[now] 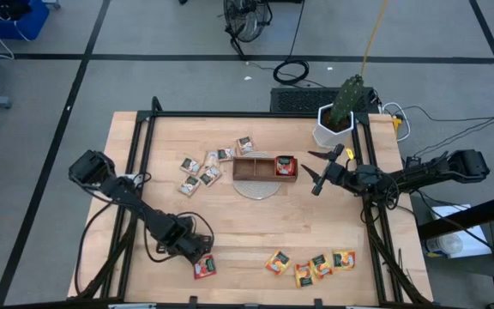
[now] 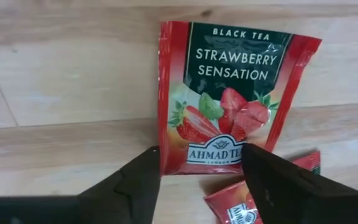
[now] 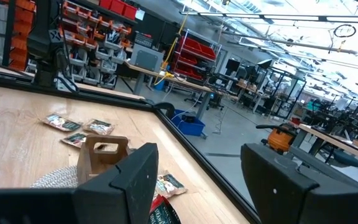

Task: Pick & Place Tea
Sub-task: Put the red tea bag into the right section of the wood organizer

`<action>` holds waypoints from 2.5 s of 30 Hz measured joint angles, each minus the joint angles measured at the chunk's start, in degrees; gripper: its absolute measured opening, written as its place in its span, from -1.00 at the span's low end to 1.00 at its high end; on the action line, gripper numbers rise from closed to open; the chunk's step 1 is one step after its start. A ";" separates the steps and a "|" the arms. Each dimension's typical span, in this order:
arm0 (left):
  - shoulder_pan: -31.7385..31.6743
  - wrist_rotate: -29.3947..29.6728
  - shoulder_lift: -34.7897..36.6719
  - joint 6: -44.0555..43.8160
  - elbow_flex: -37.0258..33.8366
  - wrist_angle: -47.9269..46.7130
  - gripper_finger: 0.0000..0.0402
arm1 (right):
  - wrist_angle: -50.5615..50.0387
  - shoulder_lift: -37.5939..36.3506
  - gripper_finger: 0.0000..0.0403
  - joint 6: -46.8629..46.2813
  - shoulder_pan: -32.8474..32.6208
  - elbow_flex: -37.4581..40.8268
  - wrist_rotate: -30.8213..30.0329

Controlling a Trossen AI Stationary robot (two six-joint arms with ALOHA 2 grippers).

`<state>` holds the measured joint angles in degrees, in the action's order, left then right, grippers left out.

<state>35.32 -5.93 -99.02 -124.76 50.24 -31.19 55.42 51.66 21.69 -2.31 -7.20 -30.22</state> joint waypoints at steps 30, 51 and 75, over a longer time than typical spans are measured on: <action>-14.55 23.26 12.70 45.02 -0.27 -3.24 -0.80 | 1.51 0.04 0.05 -6.16 0.50 0.00 3.23; -39.14 35.06 11.98 124.81 -0.20 39.10 -0.80 | 7.05 29.49 0.05 -25.12 3.48 -18.31 15.43; -35.68 33.97 12.00 129.05 -0.17 43.48 -0.80 | 4.55 39.95 -0.08 -28.04 9.11 -30.56 24.52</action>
<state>-0.35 28.03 -87.02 4.29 50.06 12.29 59.97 91.61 -6.35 6.81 -37.76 -5.69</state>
